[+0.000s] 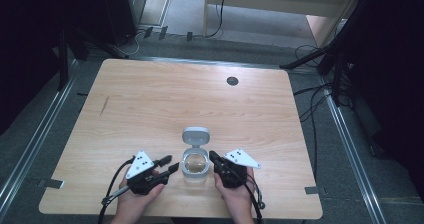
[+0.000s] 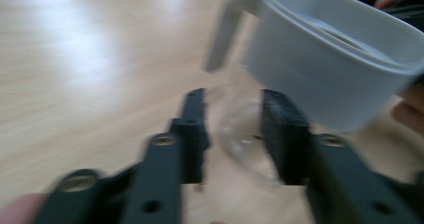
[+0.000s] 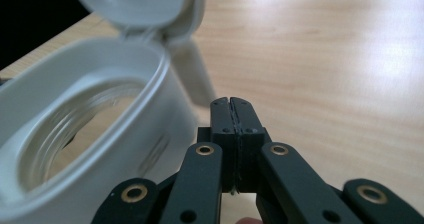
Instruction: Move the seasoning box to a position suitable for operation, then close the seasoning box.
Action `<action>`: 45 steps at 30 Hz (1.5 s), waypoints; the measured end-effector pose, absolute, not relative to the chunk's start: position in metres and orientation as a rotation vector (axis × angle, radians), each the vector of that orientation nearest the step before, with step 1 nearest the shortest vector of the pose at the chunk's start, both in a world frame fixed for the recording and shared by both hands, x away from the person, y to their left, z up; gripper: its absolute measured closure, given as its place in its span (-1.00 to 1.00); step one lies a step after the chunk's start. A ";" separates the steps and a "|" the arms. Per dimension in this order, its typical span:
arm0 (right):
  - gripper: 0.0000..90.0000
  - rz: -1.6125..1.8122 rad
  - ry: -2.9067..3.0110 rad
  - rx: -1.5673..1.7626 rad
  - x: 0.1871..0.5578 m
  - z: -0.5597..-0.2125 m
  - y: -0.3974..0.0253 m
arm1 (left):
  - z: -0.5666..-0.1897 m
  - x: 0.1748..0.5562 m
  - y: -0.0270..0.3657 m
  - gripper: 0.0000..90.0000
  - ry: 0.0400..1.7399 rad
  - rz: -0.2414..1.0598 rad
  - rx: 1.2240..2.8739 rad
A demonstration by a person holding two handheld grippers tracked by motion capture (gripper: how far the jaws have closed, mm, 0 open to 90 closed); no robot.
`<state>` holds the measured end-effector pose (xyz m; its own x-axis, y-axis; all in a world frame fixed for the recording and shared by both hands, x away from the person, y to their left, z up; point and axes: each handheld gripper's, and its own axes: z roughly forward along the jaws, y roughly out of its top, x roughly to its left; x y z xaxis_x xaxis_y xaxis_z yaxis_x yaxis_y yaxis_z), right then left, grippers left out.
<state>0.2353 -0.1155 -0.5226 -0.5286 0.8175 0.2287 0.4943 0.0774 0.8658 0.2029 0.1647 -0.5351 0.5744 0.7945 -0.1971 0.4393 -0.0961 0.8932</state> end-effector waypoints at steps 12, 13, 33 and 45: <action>0.98 1.460 2.032 1.269 0.280 -0.493 -0.131 | -0.545 0.204 0.283 -0.58 1.279 0.584 1.616; 0.98 1.468 2.028 1.266 0.284 -0.490 -0.133 | -0.546 0.202 0.292 -0.58 1.304 0.595 1.604; 1.00 1.605 2.150 1.069 0.275 -0.446 -0.111 | -0.552 0.207 0.302 -0.52 1.395 0.589 1.579; -0.38 1.540 2.057 1.125 0.252 -0.460 -0.154 | -0.552 0.208 0.301 -0.50 1.399 0.596 1.583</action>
<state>0.2519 -0.1543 -0.4601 -0.6314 0.7529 0.1857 0.3901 0.1015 0.9151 0.2077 0.3011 -0.5521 0.2390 0.9487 -0.2069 0.5078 0.0595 0.8594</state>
